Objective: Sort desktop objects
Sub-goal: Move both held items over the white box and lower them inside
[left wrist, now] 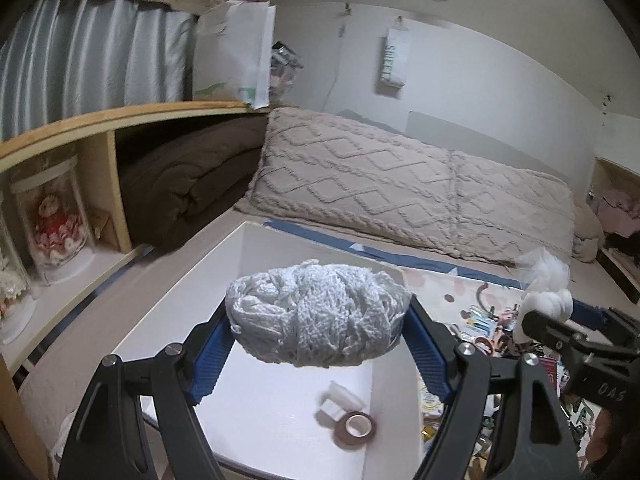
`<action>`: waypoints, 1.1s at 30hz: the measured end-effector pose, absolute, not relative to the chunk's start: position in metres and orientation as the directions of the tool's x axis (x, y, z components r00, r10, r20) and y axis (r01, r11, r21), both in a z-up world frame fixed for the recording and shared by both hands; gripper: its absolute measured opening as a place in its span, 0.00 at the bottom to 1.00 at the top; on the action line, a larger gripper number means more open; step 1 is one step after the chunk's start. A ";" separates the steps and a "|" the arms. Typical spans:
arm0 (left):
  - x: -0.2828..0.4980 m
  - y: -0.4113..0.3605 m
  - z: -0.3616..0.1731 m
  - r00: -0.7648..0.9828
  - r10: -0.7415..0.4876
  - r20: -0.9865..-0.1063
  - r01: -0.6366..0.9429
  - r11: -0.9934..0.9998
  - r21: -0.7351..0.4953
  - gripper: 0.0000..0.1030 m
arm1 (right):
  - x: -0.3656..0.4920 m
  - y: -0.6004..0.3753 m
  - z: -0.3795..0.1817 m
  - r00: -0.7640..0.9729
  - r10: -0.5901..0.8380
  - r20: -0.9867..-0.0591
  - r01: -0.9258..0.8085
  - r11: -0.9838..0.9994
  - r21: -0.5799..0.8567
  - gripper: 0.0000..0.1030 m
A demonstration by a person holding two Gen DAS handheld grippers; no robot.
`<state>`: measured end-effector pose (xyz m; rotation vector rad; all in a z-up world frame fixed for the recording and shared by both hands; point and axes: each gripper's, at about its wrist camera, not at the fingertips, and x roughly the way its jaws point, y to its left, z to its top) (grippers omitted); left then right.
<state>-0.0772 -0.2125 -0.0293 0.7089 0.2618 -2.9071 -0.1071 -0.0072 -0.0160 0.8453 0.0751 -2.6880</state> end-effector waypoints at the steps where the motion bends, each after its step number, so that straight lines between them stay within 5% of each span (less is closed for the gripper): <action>1: -0.078 -0.216 -0.031 -0.876 -0.095 -0.472 0.181 -0.974 -0.139 0.78 | -0.108 -0.012 -0.014 -0.768 -0.293 -0.569 0.326 -0.944 0.046 0.71; 8: -0.092 -0.235 -0.046 -0.852 -0.079 -0.517 0.197 -0.964 -0.177 0.78 | -0.127 -0.042 -0.009 -0.705 -0.334 -0.625 0.362 -0.928 0.088 0.71; 33: -0.124 -0.240 -0.082 -0.742 -0.133 -0.658 0.176 -0.984 0.000 0.78 | -0.191 -0.117 -0.046 -0.531 -0.297 -0.794 0.363 -0.926 0.105 0.71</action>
